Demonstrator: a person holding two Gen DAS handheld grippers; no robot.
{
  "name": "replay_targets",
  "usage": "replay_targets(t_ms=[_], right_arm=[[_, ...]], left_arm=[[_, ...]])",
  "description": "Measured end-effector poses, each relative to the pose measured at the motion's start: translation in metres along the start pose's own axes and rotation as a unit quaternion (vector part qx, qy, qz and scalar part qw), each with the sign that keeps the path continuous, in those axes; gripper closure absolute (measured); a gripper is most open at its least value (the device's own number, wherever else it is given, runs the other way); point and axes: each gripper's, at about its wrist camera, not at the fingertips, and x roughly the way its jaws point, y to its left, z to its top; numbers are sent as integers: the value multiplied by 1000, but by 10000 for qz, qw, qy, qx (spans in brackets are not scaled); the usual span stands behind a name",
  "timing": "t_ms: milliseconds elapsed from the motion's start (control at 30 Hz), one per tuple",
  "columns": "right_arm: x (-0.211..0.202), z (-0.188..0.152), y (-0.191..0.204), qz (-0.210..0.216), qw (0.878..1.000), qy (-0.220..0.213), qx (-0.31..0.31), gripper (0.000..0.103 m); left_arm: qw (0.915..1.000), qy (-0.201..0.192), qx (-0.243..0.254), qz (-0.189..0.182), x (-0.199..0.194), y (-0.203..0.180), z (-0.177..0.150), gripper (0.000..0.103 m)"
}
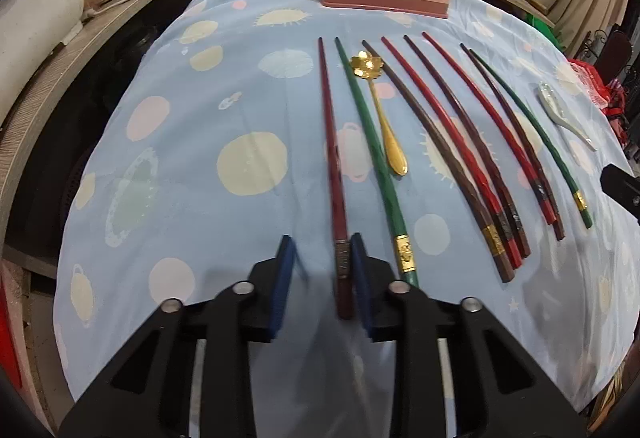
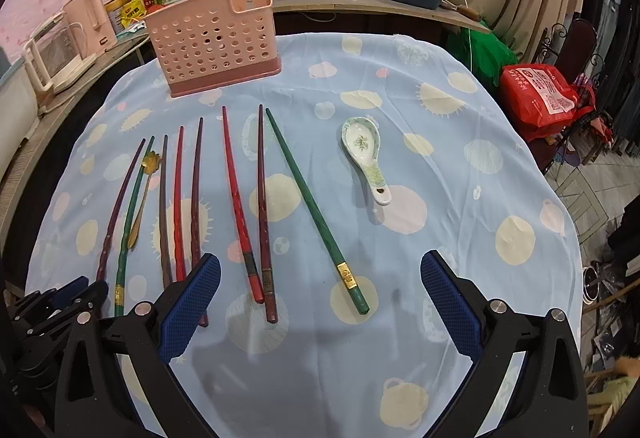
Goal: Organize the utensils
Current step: 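Grasp the dark red chopstick with the left tool while the right tool grasps the white ceramic spoon, then carry chopstick and spoon into the pink basket and open both tools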
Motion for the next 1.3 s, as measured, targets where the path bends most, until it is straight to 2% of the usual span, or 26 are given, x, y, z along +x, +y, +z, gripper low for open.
replay_targets(t_ms=[67, 133, 200, 333, 433, 500, 800, 900, 1133, 1200, 1300], right_arm=[[3, 1, -5, 4, 10000, 6, 43, 7], [6, 5, -11, -38, 10000, -3, 92, 8], [9, 10, -16, -65, 9999, -42, 118, 14], [21, 22, -32, -126, 9995, -58, 283, 23], [34, 30, -45, 4, 9988, 31, 496, 35], [42, 36, -52, 82, 9982, 101, 588, 49], [71, 51, -60, 304, 9961, 229, 791, 80], [77, 51, -60, 351, 9956, 287, 820, 85], [87, 46, -62, 528, 9937, 354, 928, 87], [88, 45, -63, 612, 9929, 360, 956, 92], [85, 44, -60, 565, 9941, 309, 875, 92]], left_arm=[[10000, 8, -2, -24, 0, 1, 1, 92], [10000, 26, -80, -45, 0, 4, 3, 96], [9997, 50, -202, -110, -1, 9, 5, 96], [9997, 56, -227, 26, 0, 12, 10, 96], [9996, 126, -244, 55, 6, 15, 11, 96], [9997, 113, -209, 71, 6, 14, 12, 96], [9998, 106, -165, 105, 10, 13, 16, 96], [9998, 117, -154, 109, 11, 12, 18, 96], [9998, 110, -127, 145, 12, 11, 19, 96], [9997, 104, -127, 154, 13, 11, 19, 96], [9997, 89, -119, 186, 13, 10, 19, 96]])
